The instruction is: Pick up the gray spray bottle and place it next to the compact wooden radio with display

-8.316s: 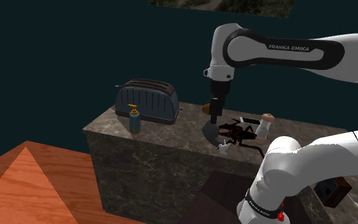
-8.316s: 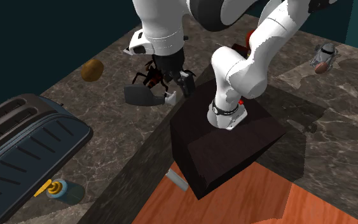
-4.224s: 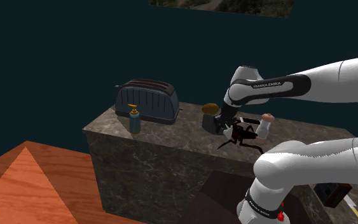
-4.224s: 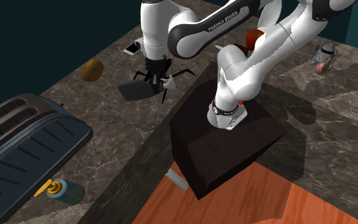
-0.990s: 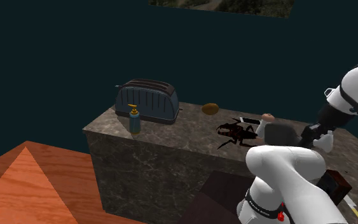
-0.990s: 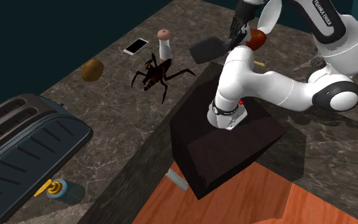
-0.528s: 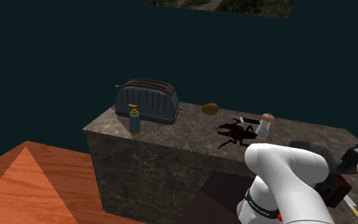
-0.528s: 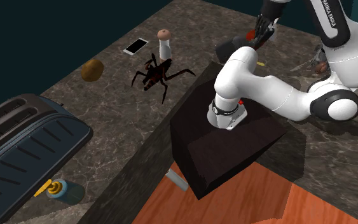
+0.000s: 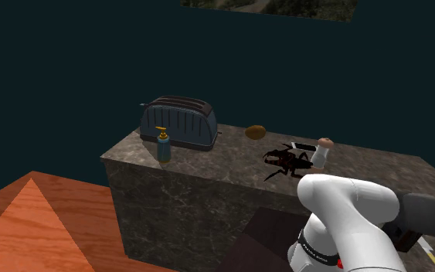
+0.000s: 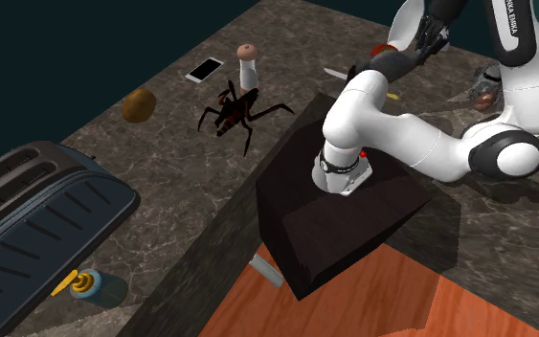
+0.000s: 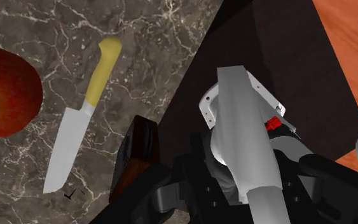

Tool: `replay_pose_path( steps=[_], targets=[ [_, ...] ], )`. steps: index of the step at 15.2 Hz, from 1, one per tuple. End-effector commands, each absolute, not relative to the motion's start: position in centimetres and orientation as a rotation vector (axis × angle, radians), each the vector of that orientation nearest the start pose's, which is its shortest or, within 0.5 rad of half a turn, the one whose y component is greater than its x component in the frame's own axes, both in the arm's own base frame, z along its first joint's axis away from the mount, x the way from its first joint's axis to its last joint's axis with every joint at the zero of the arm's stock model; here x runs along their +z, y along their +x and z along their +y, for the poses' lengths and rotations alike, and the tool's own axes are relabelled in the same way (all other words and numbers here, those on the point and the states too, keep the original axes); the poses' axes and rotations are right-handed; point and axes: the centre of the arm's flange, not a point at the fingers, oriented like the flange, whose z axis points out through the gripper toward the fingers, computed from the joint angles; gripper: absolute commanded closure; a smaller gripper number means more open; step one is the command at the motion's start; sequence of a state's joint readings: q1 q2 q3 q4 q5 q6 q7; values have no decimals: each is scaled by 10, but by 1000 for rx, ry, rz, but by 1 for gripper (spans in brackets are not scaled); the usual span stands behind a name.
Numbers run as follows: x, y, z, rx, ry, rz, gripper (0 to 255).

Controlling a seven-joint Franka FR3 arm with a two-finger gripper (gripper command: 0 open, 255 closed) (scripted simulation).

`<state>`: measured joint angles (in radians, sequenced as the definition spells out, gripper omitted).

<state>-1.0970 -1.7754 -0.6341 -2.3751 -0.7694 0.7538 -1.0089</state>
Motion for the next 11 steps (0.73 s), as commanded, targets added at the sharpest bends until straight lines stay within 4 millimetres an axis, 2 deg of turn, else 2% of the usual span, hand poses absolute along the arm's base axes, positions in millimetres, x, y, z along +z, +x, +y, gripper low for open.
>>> replay_pose_path(
  steps=[1,9,11],
  targets=[
    [522,-305,-44,-158,-2936,872,255],
    [522,-411,-22,-158,-2936,872,255],
    [512,-411,-22,-158,-2936,872,255]
  ],
)
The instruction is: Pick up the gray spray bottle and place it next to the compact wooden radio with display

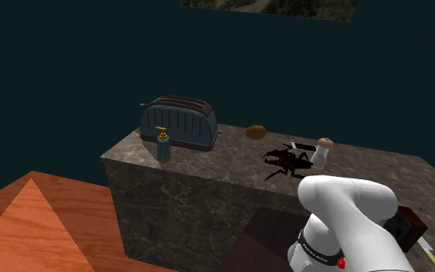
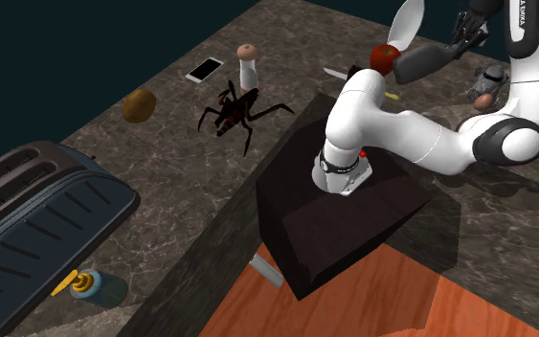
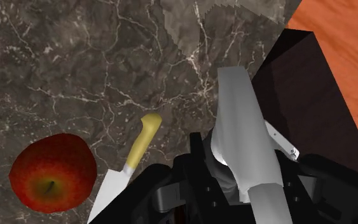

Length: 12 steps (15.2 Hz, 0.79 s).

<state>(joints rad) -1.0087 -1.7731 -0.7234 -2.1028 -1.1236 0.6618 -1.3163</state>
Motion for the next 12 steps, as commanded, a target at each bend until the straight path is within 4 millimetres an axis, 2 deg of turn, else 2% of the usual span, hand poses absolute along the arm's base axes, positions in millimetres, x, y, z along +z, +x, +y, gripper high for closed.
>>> replay_pose_path(
  steps=[1,12],
  targets=[
    [507,-411,-22,-158,-2936,872,255],
    [448,-411,-22,-158,-2936,872,255]
  ],
)
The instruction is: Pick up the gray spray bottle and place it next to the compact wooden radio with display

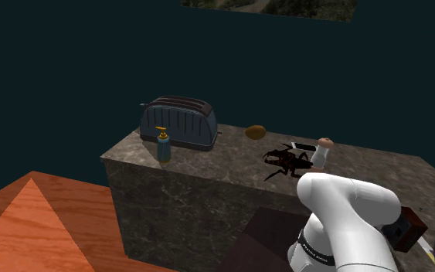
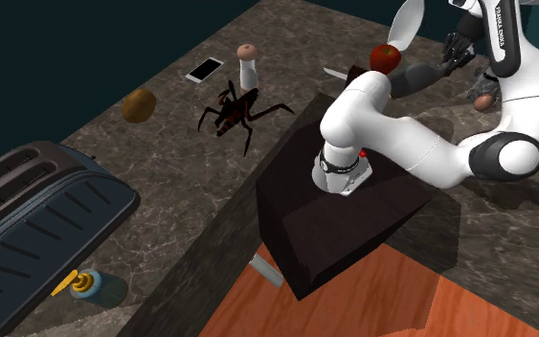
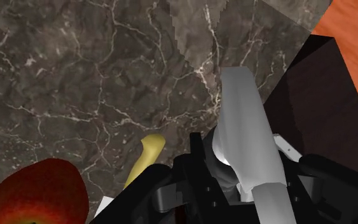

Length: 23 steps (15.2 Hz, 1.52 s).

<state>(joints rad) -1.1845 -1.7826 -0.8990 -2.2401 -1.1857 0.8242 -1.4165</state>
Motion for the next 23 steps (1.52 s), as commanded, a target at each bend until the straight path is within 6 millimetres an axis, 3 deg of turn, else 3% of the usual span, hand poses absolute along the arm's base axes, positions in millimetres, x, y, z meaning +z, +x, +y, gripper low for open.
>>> replay_pose_path(
  steps=[1,21,23],
  targets=[
    [443,-411,-22,-158,-2936,872,255],
    [336,-411,-22,-158,-2936,872,255],
    [336,-411,-22,-158,-2936,872,255]
  ],
)
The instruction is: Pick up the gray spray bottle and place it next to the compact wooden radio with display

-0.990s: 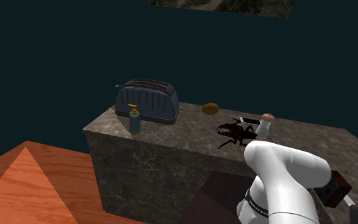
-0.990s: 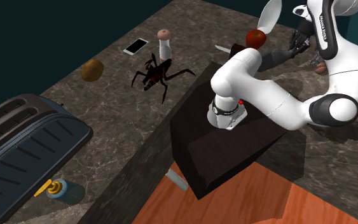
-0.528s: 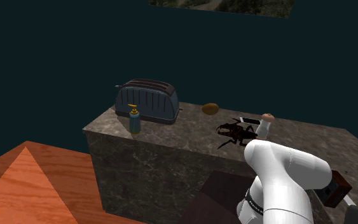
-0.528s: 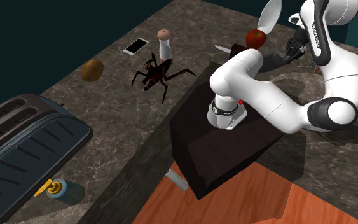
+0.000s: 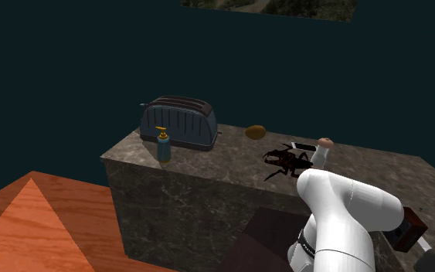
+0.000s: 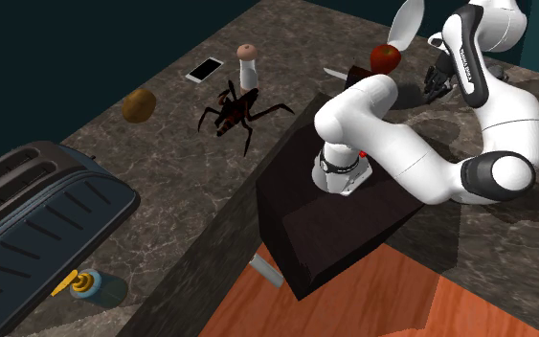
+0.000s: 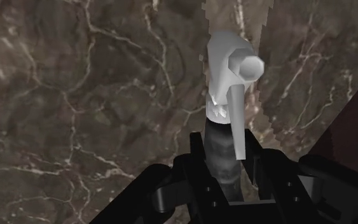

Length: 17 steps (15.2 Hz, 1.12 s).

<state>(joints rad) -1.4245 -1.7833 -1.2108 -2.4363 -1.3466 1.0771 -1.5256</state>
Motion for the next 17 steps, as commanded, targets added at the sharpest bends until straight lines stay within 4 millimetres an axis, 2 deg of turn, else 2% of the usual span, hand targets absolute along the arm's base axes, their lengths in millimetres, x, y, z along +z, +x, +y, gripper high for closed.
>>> replay_pose_path(
  steps=[1,6,7,12,16,17],
  targets=[
    [336,-411,-22,-158,-2936,872,255],
    [336,-411,-22,-158,-2936,872,255],
    [336,-411,-22,-158,-2936,872,0],
    [336,-411,-22,-158,-2936,872,0],
    [386,-417,-24,-158,-2936,872,0],
    [386,-417,-24,-158,-2936,872,0]
  ],
)
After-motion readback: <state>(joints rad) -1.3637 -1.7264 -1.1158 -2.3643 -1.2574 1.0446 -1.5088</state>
